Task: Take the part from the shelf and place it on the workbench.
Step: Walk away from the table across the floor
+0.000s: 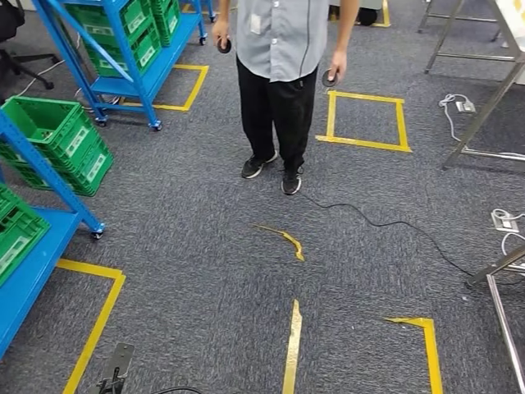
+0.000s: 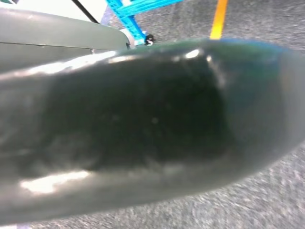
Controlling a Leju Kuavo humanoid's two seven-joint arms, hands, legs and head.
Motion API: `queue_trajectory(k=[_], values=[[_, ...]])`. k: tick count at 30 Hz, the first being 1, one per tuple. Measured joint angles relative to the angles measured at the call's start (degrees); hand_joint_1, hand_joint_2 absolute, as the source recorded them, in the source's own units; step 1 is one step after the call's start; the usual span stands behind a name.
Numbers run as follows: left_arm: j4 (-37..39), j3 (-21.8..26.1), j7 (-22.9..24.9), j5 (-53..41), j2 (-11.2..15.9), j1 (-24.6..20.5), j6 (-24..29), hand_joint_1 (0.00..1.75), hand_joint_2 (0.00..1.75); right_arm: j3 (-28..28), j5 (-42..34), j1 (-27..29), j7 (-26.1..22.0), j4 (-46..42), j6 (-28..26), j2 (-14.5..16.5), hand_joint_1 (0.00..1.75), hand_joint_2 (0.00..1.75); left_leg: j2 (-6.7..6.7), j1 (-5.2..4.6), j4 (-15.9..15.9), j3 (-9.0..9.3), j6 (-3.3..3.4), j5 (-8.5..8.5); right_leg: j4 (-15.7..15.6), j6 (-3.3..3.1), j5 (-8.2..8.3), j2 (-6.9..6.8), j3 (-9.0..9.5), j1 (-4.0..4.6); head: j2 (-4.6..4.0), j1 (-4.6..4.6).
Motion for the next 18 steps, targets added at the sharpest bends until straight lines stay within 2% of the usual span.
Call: queue_trajectory(k=[1,3,4,5,6,7,8,9,10,12,13,14,16,18], values=[[0.0,0.1,0.0,0.0,0.0,0.0,0.0,0.00,0.00,0.1,0.0,0.0,0.1,0.0,0.0,0.0,0.00,1.75,-0.57,0.16,-0.1,0.02,0.37,0.11,2.2,0.25,-1.35,1.37,-0.96,-0.09,0.00,0.11],[0.0,0.2,0.0,0.0,0.1,-0.2,0.0,0.00,0.00,0.3,0.0,0.1,0.2,0.0,0.2,0.0,0.00,1.75,-1.81,0.25,-0.1,-0.04,0.88,0.17,9.6,0.47,-5.00,4.04,-4.45,-0.20,0.00,0.40],[0.0,0.2,0.0,0.0,0.1,-0.2,0.0,0.00,0.00,0.3,0.0,0.2,0.3,0.0,0.3,0.0,0.00,1.75,-2.49,0.23,-0.1,-0.06,0.98,0.18,13.2,0.48,-6.27,4.49,-6.27,-0.21,0.00,0.43],[0.0,0.3,0.0,0.0,0.1,-0.1,0.0,0.00,0.00,0.3,0.0,0.3,0.3,0.0,0.3,0.0,0.00,1.75,-3.21,0.22,-0.1,-0.05,1.01,0.18,15.3,0.45,-6.57,4.68,-7.48,-0.21,-0.01,0.45],[0.0,0.4,0.0,0.0,0.1,0.0,0.0,0.00,0.00,0.4,0.0,0.3,0.3,0.0,0.4,0.0,0.00,1.75,-3.98,0.21,-0.1,0.00,1.00,0.20,15.1,0.38,-5.67,4.79,-7.67,-0.24,-0.01,0.47],[0.0,0.5,0.0,0.0,0.1,0.0,0.0,0.00,0.00,0.5,0.0,0.3,0.3,0.0,0.4,0.0,0.00,1.75,-4.76,0.24,-0.1,0.09,0.98,0.21,12.8,0.29,-3.80,5.04,-6.78,-0.30,-0.01,0.47],[0.0,0.6,0.0,0.0,0.1,0.1,0.0,0.00,0.00,0.6,0.0,0.3,0.4,0.0,0.5,0.0,0.00,1.75,-5.53,0.28,-0.1,0.19,0.90,0.21,9.0,0.24,-1.48,5.71,-5.11,-0.43,-0.01,0.48],[0.0,0.7,0.0,0.0,0.1,0.0,0.0,0.00,0.00,0.7,0.0,0.3,0.4,0.0,0.5,0.0,0.00,1.75,-6.23,0.23,0.0,0.21,0.74,0.21,5.1,0.23,0.30,7.04,-3.37,-0.62,-0.01,0.49],[0.0,0.8,0.0,0.0,0.1,0.0,0.0,0.00,0.00,0.7,0.0,0.3,0.4,0.0,0.6,0.0,0.00,1.75,-6.89,0.20,0.1,0.09,0.51,0.25,2.1,0.20,1.34,8.24,-1.96,-0.82,-0.01,0.45],[0.0,1.0,0.0,0.0,0.1,0.0,-0.1,0.00,0.00,0.8,0.0,0.2,0.4,0.0,0.7,0.0,0.00,1.75,-8.02,0.24,0.2,-0.43,-0.19,0.58,-0.3,0.01,1.61,9.47,-0.90,-0.95,-0.01,0.41],[0.0,1.1,0.0,0.0,0.2,0.1,-0.1,0.00,0.00,0.8,0.0,0.2,0.4,0.0,0.7,0.0,0.00,1.75,-8.59,0.37,0.2,-0.69,-0.55,0.80,-0.4,-0.22,1.67,8.98,-0.81,-0.90,-0.01,0.38],[0.0,1.1,0.0,0.0,0.2,0.3,-0.1,0.00,0.00,0.8,0.0,0.2,0.4,0.0,0.7,0.0,0.00,1.75,-8.48,0.45,0.2,-0.87,-0.86,0.80,-0.5,-0.51,1.83,8.39,-0.79,-0.86,-0.01,0.39],[0.0,1.2,0.0,0.0,0.2,0.5,-0.1,0.00,0.00,0.8,0.0,0.2,0.3,0.0,0.7,0.0,0.00,1.75,-6.22,0.34,2.4,-1.99,-1.35,-0.80,-0.8,-1.17,2.10,7.10,-0.68,-0.87,-0.01,0.15],[0.0,1.2,0.0,0.0,0.1,0.2,-0.1,0.00,0.00,0.8,0.0,0.3,0.3,0.0,0.7,0.0,0.00,1.75,-3.43,0.22,9.0,-5.03,-1.75,-4.44,-1.0,-1.66,2.11,5.57,-0.64,-0.76,-0.01,-0.09]])
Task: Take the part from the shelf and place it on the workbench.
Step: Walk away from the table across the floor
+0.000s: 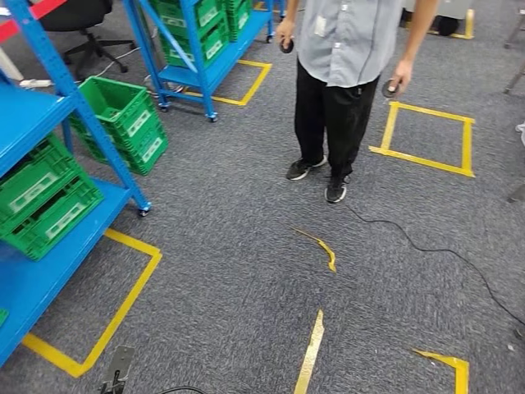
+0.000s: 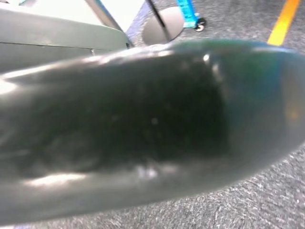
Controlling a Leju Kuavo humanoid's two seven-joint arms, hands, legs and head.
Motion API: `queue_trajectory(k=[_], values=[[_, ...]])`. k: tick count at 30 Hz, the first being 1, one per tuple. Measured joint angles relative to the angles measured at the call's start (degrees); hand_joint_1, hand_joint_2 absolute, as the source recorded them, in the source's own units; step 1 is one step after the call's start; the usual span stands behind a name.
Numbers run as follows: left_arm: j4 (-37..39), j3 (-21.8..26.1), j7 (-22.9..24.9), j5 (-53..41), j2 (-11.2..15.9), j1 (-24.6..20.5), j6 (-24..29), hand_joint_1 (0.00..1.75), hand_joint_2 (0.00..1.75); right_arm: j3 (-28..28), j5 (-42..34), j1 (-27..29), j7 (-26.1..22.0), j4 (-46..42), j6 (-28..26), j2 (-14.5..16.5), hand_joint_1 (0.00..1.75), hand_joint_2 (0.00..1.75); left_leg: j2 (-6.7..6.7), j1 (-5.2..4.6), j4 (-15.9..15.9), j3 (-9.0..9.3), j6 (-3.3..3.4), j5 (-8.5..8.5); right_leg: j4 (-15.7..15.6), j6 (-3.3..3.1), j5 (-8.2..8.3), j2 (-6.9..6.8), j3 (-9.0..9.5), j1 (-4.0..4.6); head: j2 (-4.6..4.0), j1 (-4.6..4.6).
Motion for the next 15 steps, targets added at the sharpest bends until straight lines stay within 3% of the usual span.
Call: queue_trajectory(k=[2,3,4,5,7,9,11,13,15], values=[[0.0,0.0,0.0,0.0,0.0,-0.1,0.0,0.00,0.00,0.0,0.0,0.1,0.0,0.0,0.0,0.0,0.00,1.75,0.69,0.05,6.5,-2.91,-0.24,-2.45,0.0,-0.21,-0.12,-1.65,0.00,0.09,0.01,-0.02],[0.0,0.1,0.0,0.0,0.0,-0.1,0.0,0.00,0.00,0.0,0.1,0.1,0.0,0.0,0.0,0.0,0.00,1.75,0.77,0.08,7.3,-3.17,-0.29,-2.21,0.0,-0.25,-0.17,-2.35,0.03,0.09,0.01,-0.03],[0.0,0.1,0.0,0.0,0.0,0.0,0.0,0.00,0.00,0.0,0.2,0.0,0.0,0.0,0.0,0.0,0.00,1.75,0.93,0.10,5.9,-2.35,-0.30,-0.96,0.0,-0.23,-0.24,-3.00,0.10,0.08,0.01,-0.04],[0.0,0.1,0.0,0.0,0.0,0.1,0.0,0.00,0.00,0.0,0.4,0.0,0.0,0.0,0.0,0.0,0.00,1.75,1.45,0.11,2.4,-0.51,-0.28,0.98,0.0,-0.12,-0.33,-3.61,0.23,0.07,0.00,-0.04],[0.0,0.1,0.0,0.0,0.0,-0.1,0.0,0.00,0.00,0.0,0.7,-0.1,0.0,0.0,0.0,0.0,0.00,1.75,4.07,-0.14,-5.2,3.47,-0.12,3.76,0.1,0.35,-0.68,-4.71,0.46,0.42,0.01,-0.10],[0.0,0.1,0.0,0.0,-0.1,-0.2,0.0,0.00,0.00,0.0,0.8,-0.1,0.0,0.0,0.0,0.0,0.00,1.75,5.57,-0.44,-8.5,4.95,0.39,4.15,0.1,0.80,-1.01,-5.74,0.73,0.92,0.01,-0.04],[0.0,0.1,0.0,0.0,-0.1,-0.1,0.0,0.00,0.00,0.0,0.8,-0.2,0.0,0.0,0.0,0.0,0.00,1.75,4.45,-0.44,-8.7,4.86,1.15,4.16,-0.1,1.20,-1.25,-6.58,1.10,0.98,0.01,0.08],[0.0,0.2,0.0,0.0,-0.1,0.1,0.0,0.00,0.00,0.0,0.8,-0.3,0.0,-0.1,0.0,0.0,0.00,1.75,3.29,-0.18,-8.8,4.94,1.88,4.27,1.6,1.76,-2.70,-4.90,0.45,0.79,0.01,0.26],[0.0,0.2,0.0,0.0,0.0,-0.1,0.0,0.00,0.00,0.0,0.8,-0.2,-0.1,-0.1,0.0,0.0,0.00,1.75,2.09,0.03,-8.9,4.98,2.43,4.34,8.2,2.12,-6.07,-2.05,-2.59,0.64,0.00,0.50]])
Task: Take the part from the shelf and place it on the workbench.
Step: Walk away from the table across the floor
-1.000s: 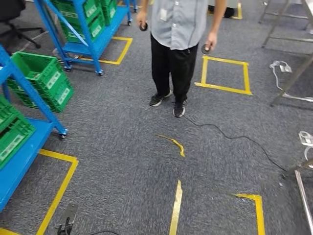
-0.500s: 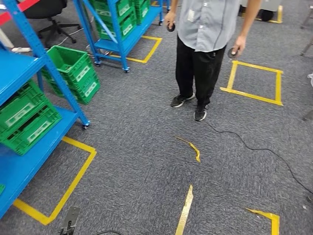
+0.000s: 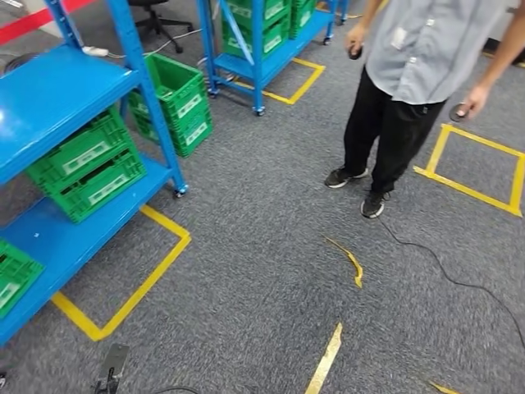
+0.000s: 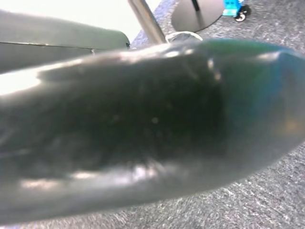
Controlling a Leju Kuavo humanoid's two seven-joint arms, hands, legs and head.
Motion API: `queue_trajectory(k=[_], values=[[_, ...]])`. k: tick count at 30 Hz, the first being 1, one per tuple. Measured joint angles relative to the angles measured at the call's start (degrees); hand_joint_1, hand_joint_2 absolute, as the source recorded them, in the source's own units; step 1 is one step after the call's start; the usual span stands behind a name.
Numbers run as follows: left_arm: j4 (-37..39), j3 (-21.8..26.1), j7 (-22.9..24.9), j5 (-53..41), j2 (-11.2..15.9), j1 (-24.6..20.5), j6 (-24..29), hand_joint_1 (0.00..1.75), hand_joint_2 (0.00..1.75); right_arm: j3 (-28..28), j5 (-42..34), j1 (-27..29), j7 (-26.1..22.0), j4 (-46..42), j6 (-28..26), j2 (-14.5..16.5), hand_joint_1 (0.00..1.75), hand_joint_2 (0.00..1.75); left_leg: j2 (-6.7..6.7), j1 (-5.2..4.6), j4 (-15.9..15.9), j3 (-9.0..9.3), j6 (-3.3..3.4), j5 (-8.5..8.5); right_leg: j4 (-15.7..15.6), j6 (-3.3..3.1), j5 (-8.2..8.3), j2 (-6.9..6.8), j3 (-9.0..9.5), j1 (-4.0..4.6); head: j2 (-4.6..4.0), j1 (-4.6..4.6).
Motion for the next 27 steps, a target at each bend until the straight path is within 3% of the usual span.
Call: queue_trajectory(k=[2,3,4,5,7,9,11,12,14,16,18,19,21,23,24,25,27], values=[[0.0,0.0,0.0,0.0,0.0,-0.1,0.0,0.00,0.00,0.0,0.0,0.1,0.0,0.0,0.0,0.0,0.00,1.75,-1.42,0.00,0.0,0.04,0.19,0.02,7.5,0.05,-2.42,1.06,-3.88,-0.02,0.00,0.09],[0.0,0.0,0.0,0.0,0.0,-0.1,0.0,0.00,0.00,0.0,0.0,0.2,0.0,0.0,0.1,0.0,0.00,1.75,-2.19,0.00,0.0,0.11,0.19,0.02,8.8,0.01,-2.09,1.19,-4.88,-0.02,0.00,0.12],[0.0,0.0,0.0,0.0,0.0,0.0,0.0,0.00,0.00,0.0,0.0,0.3,0.0,0.0,0.1,0.0,0.00,1.75,-2.98,0.01,0.0,0.20,0.19,0.01,7.9,-0.08,-0.65,1.32,-4.86,-0.05,0.00,0.12],[0.0,0.0,0.0,0.0,0.0,0.0,0.0,0.00,0.00,0.0,0.0,0.3,0.0,0.0,0.1,0.0,0.00,1.75,-3.78,0.06,0.0,0.33,0.15,0.00,4.8,-0.18,1.61,1.66,-3.76,-0.12,0.00,0.12],[0.0,0.0,0.0,0.0,0.0,0.0,-0.1,0.00,0.00,0.0,0.0,0.2,0.0,0.0,0.1,0.0,0.00,1.75,-5.21,0.06,0.2,0.40,-0.15,-0.08,-3.0,-0.21,5.38,3.91,-0.52,-0.53,0.00,0.13],[0.0,0.0,-0.1,0.0,0.0,-0.1,-0.1,0.00,0.00,0.1,0.0,0.2,0.0,0.0,0.2,0.0,0.00,1.75,-6.39,0.05,0.4,0.02,-0.78,0.08,-7.0,-0.24,6.30,5.65,1.33,-0.79,0.00,0.08],[0.0,0.1,-0.1,0.0,0.1,0.1,-0.1,0.00,0.00,0.3,0.0,0.1,0.0,0.0,0.3,0.0,0.00,1.75,-7.48,0.25,0.2,-0.40,-1.47,0.45,-7.4,-0.65,6.23,5.06,1.59,-0.67,0.00,0.04],[0.0,0.1,-0.1,0.0,0.1,0.3,-0.1,0.00,0.00,0.3,0.0,0.1,0.0,0.0,0.3,0.0,0.00,1.75,-7.33,0.29,0.4,-0.57,-1.75,0.29,-7.5,-0.96,6.37,4.49,1.62,-0.66,0.00,0.05],[0.0,0.2,-0.1,0.0,0.1,0.4,-0.1,0.00,0.00,0.3,0.1,0.1,0.0,0.0,0.3,0.0,0.00,1.75,-5.15,0.15,3.2,-1.96,-2.24,-1.78,-7.9,-1.69,6.65,3.21,1.73,-0.72,0.01,-0.36],[0.0,0.3,-0.1,0.0,0.1,0.1,-0.1,0.00,0.00,0.4,0.1,0.2,0.0,0.0,0.3,0.0,0.00,1.75,-2.39,0.05,10.0,-5.04,-2.63,-5.46,-8.0,-2.11,6.67,1.74,1.75,-0.58,0.01,-0.78],[0.0,0.4,-0.2,0.0,0.1,0.0,-0.1,0.00,0.00,0.4,0.1,0.3,-0.1,0.0,0.3,0.0,0.00,1.75,-1.51,0.07,15.2,-7.29,-2.80,-7.08,-8.0,-2.23,6.58,0.19,1.75,-0.47,0.00,-0.81],[0.0,0.6,-0.2,0.0,0.1,0.1,-0.2,0.00,0.00,0.4,0.1,0.2,-0.1,0.0,0.3,0.0,0.00,1.75,-1.34,0.08,15.0,-7.12,-2.79,-6.38,-8.0,-2.25,6.53,-0.50,1.78,-0.45,0.00,-0.81],[0.0,1.0,-0.2,0.0,0.1,0.1,-0.2,0.00,0.00,0.4,0.1,0.1,-0.1,0.0,0.3,0.0,0.00,1.75,-0.32,0.00,9.3,-4.00,-2.56,-2.87,-8.0,-2.15,6.42,-1.73,1.95,-0.43,0.00,-0.83],[0.0,1.1,-0.3,0.0,0.2,-0.1,-0.3,0.00,0.00,0.4,0.1,0.0,-0.2,0.0,0.3,0.0,0.00,1.75,2.42,-0.47,2.5,-0.51,-2.17,-0.54,-7.9,-1.79,6.14,-2.80,2.11,-0.13,0.00,-0.87],[0.0,1.2,-0.4,0.0,0.2,-0.2,-0.4,0.00,0.00,0.4,0.1,0.0,-0.3,-0.1,0.3,0.0,0.00,1.75,3.37,-0.68,0.7,0.28,-1.89,-0.22,-7.9,-1.53,6.05,-3.35,2.18,0.06,0.00,-0.83],[0.0,1.2,-0.5,-0.1,0.2,-0.3,-0.5,0.00,0.00,0.4,0.1,0.0,-0.3,-0.1,0.3,0.0,0.00,1.75,3.62,-0.88,0.1,0.40,-1.62,-0.34,-7.9,-1.28,5.98,-3.95,2.26,0.24,0.00,-0.80],[0.0,1.3,-0.8,-0.2,0.2,-0.2,-0.8,0.00,0.00,0.4,0.1,0.0,-0.3,-0.2,0.3,0.0,0.00,1.75,2.29,-0.77,-0.2,0.24,-0.91,-0.11,-8.0,-0.69,5.80,-4.60,2.48,0.27,0.00,-0.71]])
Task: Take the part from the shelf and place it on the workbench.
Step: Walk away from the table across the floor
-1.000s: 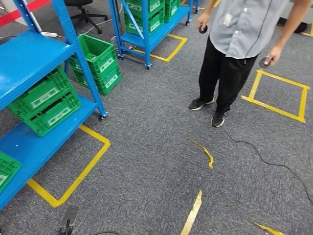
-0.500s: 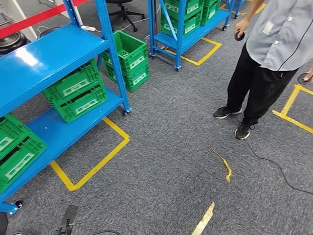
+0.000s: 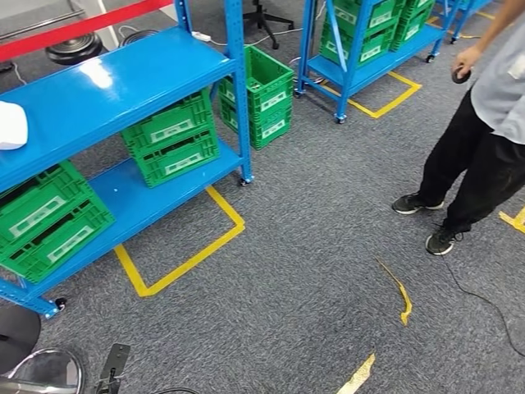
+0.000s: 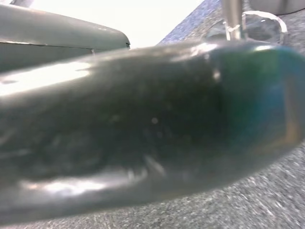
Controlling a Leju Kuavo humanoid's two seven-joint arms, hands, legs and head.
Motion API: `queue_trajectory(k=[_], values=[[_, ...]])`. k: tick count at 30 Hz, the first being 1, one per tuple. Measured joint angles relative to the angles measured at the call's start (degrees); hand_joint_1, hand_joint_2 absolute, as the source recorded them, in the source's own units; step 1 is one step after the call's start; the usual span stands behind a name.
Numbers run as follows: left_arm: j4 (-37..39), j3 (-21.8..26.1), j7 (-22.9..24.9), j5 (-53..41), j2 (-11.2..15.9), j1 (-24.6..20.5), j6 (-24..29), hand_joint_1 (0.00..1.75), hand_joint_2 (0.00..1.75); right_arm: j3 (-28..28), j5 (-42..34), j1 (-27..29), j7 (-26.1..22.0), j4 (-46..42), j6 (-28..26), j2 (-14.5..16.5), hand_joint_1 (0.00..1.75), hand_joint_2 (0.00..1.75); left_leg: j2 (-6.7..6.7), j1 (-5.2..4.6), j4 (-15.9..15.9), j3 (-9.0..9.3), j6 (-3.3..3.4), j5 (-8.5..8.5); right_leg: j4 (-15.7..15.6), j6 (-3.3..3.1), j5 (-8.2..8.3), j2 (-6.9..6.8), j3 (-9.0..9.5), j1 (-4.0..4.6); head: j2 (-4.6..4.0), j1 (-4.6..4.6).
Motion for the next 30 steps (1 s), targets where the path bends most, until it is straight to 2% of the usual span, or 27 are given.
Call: queue_trajectory(k=[2,4,5,6,7,8,9,10,12,13,15,17,19,20,21,22,23,24,26,28,30], values=[[0.0,0.1,-0.3,-0.1,0.0,0.1,-0.2,0.00,0.00,0.0,0.0,-0.1,-0.1,-0.1,0.0,0.0,0.00,1.75,-1.20,0.37,-0.3,0.11,0.64,0.22,2.0,0.63,-1.52,2.04,-0.81,-0.13,0.00,0.13],[0.0,0.1,-0.6,-0.2,0.1,0.0,-0.3,0.00,0.00,0.1,0.0,-0.1,-0.2,-0.2,0.1,0.0,0.00,1.75,-2.44,0.64,-0.4,0.17,1.08,0.34,8.7,0.99,-4.84,4.80,-4.00,-0.28,0.00,0.32],[0.0,0.1,-0.8,-0.3,0.1,-0.1,-0.5,0.00,0.00,0.2,0.0,0.0,-0.3,-0.2,0.2,0.0,0.00,1.75,-3.16,0.66,-0.4,0.16,1.20,0.37,12.4,1.06,-6.26,5.37,-5.90,-0.32,0.00,0.36],[0.0,0.2,-0.9,-0.3,0.2,-0.1,-0.7,0.00,0.00,0.2,0.0,0.1,-0.3,-0.2,0.2,-0.1,0.00,1.75,-3.96,0.66,-0.3,0.18,1.23,0.39,15.1,1.09,-6.86,5.65,-7.39,-0.35,0.01,0.37],[0.0,0.2,-1.0,-0.4,0.2,-0.1,-0.8,0.00,0.00,0.3,0.0,0.2,-0.3,-0.2,0.2,-0.1,0.00,1.75,-4.74,0.67,-0.3,0.21,1.23,0.39,15.6,1.07,-6.28,5.78,-7.92,-0.37,0.01,0.37],[0.0,0.2,-1.0,-0.4,0.2,0.0,-1.0,0.00,0.00,0.3,0.0,0.2,-0.3,-0.2,0.2,-0.1,0.00,1.75,-5.50,0.70,-0.3,0.27,1.20,0.40,13.9,1.00,-4.71,5.99,-7.36,-0.41,0.01,0.37],[0.0,0.2,-1.1,-0.4,0.2,0.0,-1.1,0.00,0.00,0.3,0.0,0.2,-0.4,-0.2,0.2,-0.1,0.00,1.75,-6.28,0.76,-0.3,0.34,1.12,0.40,10.4,0.94,-2.51,6.59,-5.86,-0.52,0.00,0.37],[0.0,0.2,-1.2,-0.4,0.2,0.0,-1.1,0.00,0.00,0.4,0.0,0.1,-0.4,-0.2,0.2,-0.1,0.00,1.75,-6.99,0.76,-0.2,0.36,0.96,0.39,6.6,0.91,-0.79,7.88,-4.09,-0.74,0.00,0.38],[0.0,0.2,-1.3,-0.5,0.2,0.0,-1.2,0.00,0.00,0.4,0.0,0.1,-0.4,-0.2,0.2,-0.1,0.00,1.75,-8.32,0.73,0.0,0.08,0.41,0.44,1.1,0.81,0.79,10.16,-1.37,-1.13,0.00,0.32],[0.0,0.2,-1.4,-0.5,0.2,0.0,-1.3,0.00,0.00,0.4,0.0,0.0,-0.4,-0.2,0.2,-0.1,0.00,1.75,-8.89,0.78,0.0,-0.16,0.03,0.61,0.4,0.64,0.67,10.63,-0.97,-1.16,0.01,0.29],[0.0,0.2,-1.6,-0.5,0.3,0.3,-1.7,0.00,0.00,0.4,0.0,0.0,-0.4,-0.2,0.3,-0.1,0.00,1.75,-9.56,1.00,-0.1,-0.59,-0.73,0.95,0.2,-0.03,0.91,9.57,-0.86,-1.03,0.00,0.30],[0.0,0.2,-1.8,-0.5,0.4,0.5,-2.2,0.00,0.00,0.4,0.0,0.0,-0.5,-0.3,0.4,-0.1,0.00,1.75,-7.56,0.92,1.5,-1.50,-1.38,-0.26,-0.1,-0.82,1.21,8.27,-0.82,-1.06,0.00,-0.10],[0.0,0.1,-2.0,-0.6,0.3,0.3,-2.7,0.00,0.00,0.4,0.0,0.1,-0.7,-0.3,0.5,-0.1,0.00,1.75,-4.66,0.80,7.5,-4.28,-1.87,-3.77,-0.2,-1.32,1.27,6.77,-0.82,-0.98,0.00,-0.58],[0.0,0.1,-2.1,-0.6,0.3,0.2,-2.9,0.00,0.00,0.4,0.0,0.2,-0.7,-0.3,0.5,-0.1,0.00,1.75,-4.02,0.83,11.4,-6.06,-2.03,-5.50,-0.2,-1.50,1.21,5.95,-0.85,-0.90,0.00,-0.64],[0.0,0.1,-2.2,-0.7,0.4,0.2,-3.1,0.00,0.00,0.4,0.0,0.2,-0.7,-0.3,0.6,-0.1,0.00,1.75,-3.74,0.85,14.4,-7.40,-2.13,-6.53,-0.2,-1.56,1.17,5.18,-0.85,-0.85,0.00,-0.64],[0.0,0.1,-2.3,-0.8,0.4,0.3,-3.2,0.00,0.00,0.4,0.0,0.2,-0.7,-0.3,0.6,-0.1,0.00,1.75,-3.62,0.87,15.6,-7.81,-2.15,-6.42,-0.2,-1.60,1.12,4.47,-0.84,-0.82,0.00,-0.65],[0.0,0.1,-2.3,-0.9,0.4,0.4,-3.3,0.00,0.00,0.4,0.0,0.2,-0.7,-0.3,0.6,-0.1,0.00,1.75,-3.49,0.86,14.5,-7.14,-2.09,-5.28,-0.2,-1.59,1.07,3.80,-0.78,-0.81,0.00,-0.67],[0.0,0.2,-2.4,-0.9,0.5,0.5,-3.3,0.00,0.00,0.4,0.0,0.1,-0.7,-0.3,0.6,-0.1,0.00,1.75,-3.13,0.82,11.4,-5.46,-1.94,-3.46,-0.2,-1.54,1.03,3.18,-0.68,-0.80,0.00,-0.66],[0.0,0.2,-2.4,-1.0,0.5,0.4,-3.3,0.00,0.00,0.4,0.0,0.0,-0.8,-0.3,0.7,-0.1,0.00,1.75,-0.84,0.42,3.7,-1.38,-1.40,-0.48,-0.1,-1.23,0.81,2.05,-0.48,-0.58,0.00,-0.74],[0.0,0.2,-2.5,-1.0,0.5,0.2,-3.3,0.00,0.00,0.4,0.0,0.0,-0.7,-0.3,0.7,-0.1,0.00,1.75,0.67,0.00,-0.1,0.36,-0.69,0.17,-0.1,-0.74,0.58,0.99,-0.34,-0.23,0.00,-0.77],[0.0,0.2,-2.5,-1.0,0.5,0.3,-3.3,0.00,0.00,0.4,0.0,-0.1,-0.7,-0.3,0.7,-0.2,0.00,1.75,-0.27,0.01,-0.5,0.26,0.04,0.21,-0.3,-0.16,0.48,0.08,-0.12,-0.10,0.00,-0.73]])
